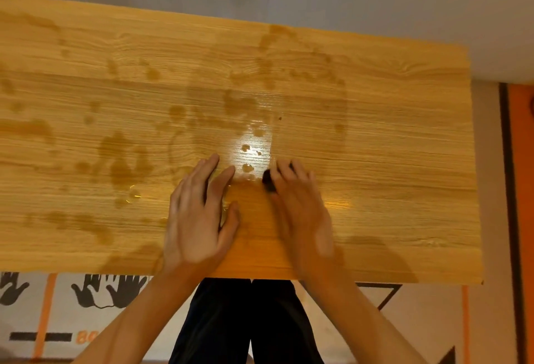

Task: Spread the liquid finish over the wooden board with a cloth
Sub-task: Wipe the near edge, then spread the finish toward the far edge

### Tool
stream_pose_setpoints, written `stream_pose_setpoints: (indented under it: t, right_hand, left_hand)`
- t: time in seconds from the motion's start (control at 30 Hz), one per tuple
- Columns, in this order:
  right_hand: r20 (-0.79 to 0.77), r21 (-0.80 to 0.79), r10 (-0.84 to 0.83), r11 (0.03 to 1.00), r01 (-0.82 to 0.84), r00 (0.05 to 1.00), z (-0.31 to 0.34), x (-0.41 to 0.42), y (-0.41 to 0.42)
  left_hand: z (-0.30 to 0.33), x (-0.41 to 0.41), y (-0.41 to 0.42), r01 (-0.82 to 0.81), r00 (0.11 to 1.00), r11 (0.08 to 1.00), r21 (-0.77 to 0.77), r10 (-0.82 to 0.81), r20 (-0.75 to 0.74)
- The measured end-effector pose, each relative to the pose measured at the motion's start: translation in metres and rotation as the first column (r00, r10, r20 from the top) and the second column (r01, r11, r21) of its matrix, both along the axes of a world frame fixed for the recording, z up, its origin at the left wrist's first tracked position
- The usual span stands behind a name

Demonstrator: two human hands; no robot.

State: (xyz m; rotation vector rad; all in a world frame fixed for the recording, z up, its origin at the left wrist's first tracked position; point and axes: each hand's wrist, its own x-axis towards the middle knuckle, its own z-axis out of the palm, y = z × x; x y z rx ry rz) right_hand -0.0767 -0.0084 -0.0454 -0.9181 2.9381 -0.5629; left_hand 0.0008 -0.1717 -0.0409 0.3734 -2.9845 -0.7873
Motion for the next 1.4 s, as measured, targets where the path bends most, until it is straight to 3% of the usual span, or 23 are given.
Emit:
stream_pose_setpoints:
  t: [0.13, 0.27, 0.33, 0.43, 0.53, 0.63, 0.73, 0.83, 0.87, 0.93, 1.07, 1.13, 1.23, 1.3, 1.4]
  right_hand:
    - [0.096, -0.157, -0.242, 0.954, 0.255, 0.965, 0.001, -0.076, -0.049]
    - [0.094, -0.201, -0.121, 0.97, 0.138, 0.988, 0.006, -0.078, -0.032]
    - [0.113, -0.209, -0.143, 0.964, 0.164, 0.983, 0.012, -0.074, 0.005]
    - [0.187, -0.202, -0.411, 0.873, 0.444, 0.892, 0.022, -0.069, 0.059]
    - [0.169, -0.216, -0.615, 0.739, 0.638, 0.77, 0.022, -0.071, 0.054]
    - [0.13, -0.226, -0.545, 0.797, 0.559, 0.829, 0.008, -0.073, -0.005]
    - [-0.003, -0.218, -0.327, 0.922, 0.319, 0.945, -0.003, -0.068, -0.065]
    - [-0.094, -0.128, -0.109, 0.987, 0.096, 0.99, 0.004, -0.081, -0.051]
    - [-0.053, -0.133, -0.123, 0.984, 0.115, 0.991, 0.007, -0.087, -0.031]
    - [0.068, -0.177, -0.296, 0.936, 0.303, 0.953, 0.012, -0.101, 0.015]
    - [0.149, -0.202, -0.648, 0.72, 0.665, 0.747, 0.019, -0.117, 0.027]
    - [0.141, -0.212, -0.611, 0.75, 0.627, 0.779, 0.017, -0.113, -0.02]
    - [0.022, -0.202, -0.381, 0.904, 0.377, 0.924, 0.007, -0.097, -0.08]
    - [-0.046, -0.14, -0.263, 0.957, 0.254, 0.964, 0.005, -0.1, -0.075]
    - [0.097, -0.136, -0.318, 0.934, 0.329, 0.943, 0.012, -0.111, -0.017]
  left_hand:
    - [0.006, -0.01, -0.011, 0.079, 0.996, 0.997, 0.006, -0.078, -0.03]
    - [0.009, -0.068, -0.028, 0.061, 0.996, 0.998, 0.002, -0.06, -0.067]
    - [0.003, -0.101, -0.039, 0.04, 0.996, 0.999, -0.022, -0.042, -0.073]
    - [-0.006, -0.13, -0.054, 0.068, 0.994, 0.995, -0.075, -0.074, -0.076]
    - [-0.011, -0.136, -0.06, 0.08, 0.992, 0.992, -0.1, -0.089, -0.088]
    - [-0.011, -0.136, -0.059, 0.076, 0.992, 0.991, -0.107, -0.086, -0.088]
    - [-0.01, -0.136, -0.057, 0.058, 0.995, 0.991, -0.12, -0.067, -0.076]
    - [-0.008, -0.135, -0.055, 0.05, 0.996, 0.993, -0.107, -0.057, -0.063]
    - [-0.008, -0.135, -0.055, 0.049, 0.997, 0.994, -0.099, -0.055, -0.058]
    - [-0.009, -0.135, -0.056, 0.049, 0.997, 0.995, -0.082, -0.053, -0.051]
    - [-0.01, -0.135, -0.055, 0.046, 0.996, 0.994, -0.096, -0.052, -0.066]
    - [-0.009, -0.136, -0.056, 0.045, 0.997, 0.994, -0.098, -0.051, -0.066]
    - [-0.009, -0.137, -0.055, 0.038, 0.996, 0.993, -0.116, -0.047, -0.075]
    - [-0.01, -0.137, -0.055, 0.042, 0.994, 0.99, -0.132, -0.054, -0.091]
    - [-0.013, -0.135, -0.055, 0.051, 0.987, 0.983, -0.174, -0.076, -0.142]
